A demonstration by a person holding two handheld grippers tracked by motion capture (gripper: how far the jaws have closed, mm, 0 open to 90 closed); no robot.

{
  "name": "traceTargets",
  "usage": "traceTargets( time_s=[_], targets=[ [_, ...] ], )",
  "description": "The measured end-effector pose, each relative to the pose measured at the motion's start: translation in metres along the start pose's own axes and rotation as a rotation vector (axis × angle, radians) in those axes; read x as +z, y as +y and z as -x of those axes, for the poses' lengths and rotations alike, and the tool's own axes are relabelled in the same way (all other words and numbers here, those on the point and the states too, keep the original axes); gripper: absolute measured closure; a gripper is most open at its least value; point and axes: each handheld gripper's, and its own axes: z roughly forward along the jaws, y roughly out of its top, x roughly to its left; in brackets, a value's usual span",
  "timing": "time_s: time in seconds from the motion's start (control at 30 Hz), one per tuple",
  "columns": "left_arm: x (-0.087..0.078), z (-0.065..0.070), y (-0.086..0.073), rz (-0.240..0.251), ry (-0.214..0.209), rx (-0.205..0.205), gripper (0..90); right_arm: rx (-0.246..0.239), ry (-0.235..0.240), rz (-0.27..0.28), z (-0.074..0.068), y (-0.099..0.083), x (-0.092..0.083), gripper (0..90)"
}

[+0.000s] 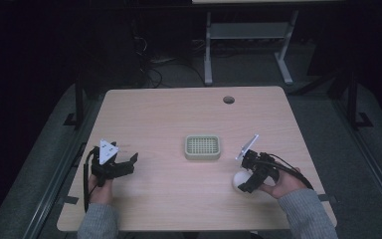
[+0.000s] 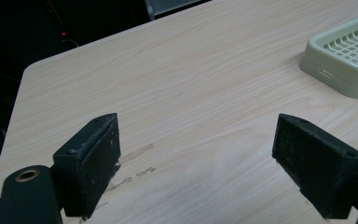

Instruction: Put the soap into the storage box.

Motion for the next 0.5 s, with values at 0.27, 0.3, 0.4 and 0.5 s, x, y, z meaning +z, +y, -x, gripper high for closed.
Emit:
traceTargets(
  time_s=[0.27, 0.3, 0.4, 0.5],
  targets=[
    [0.0, 0.0, 0.0, 0.003, 0.0, 0.002, 14.8, -0.003, -0.001, -0.039, -0.001, 0.002, 0.009, 14.7],
    [0.0, 0.0, 0.0, 0.004, 0.0, 0.001, 14.8, 0.0, 0.0, -0.043, -0.001, 0.002, 0.01, 14.7],
    [0.0, 0.0, 0.0, 0.002, -0.002, -0.006, 14.8, -0.005, 0.0, -0.05, -0.001, 0.002, 0.013, 14.7],
    [0.0, 0.0, 0.0, 0.003, -0.001, -0.008, 14.9, -0.004, 0.003, -0.058, -0.001, 0.003, 0.015, 14.7]
  ],
)
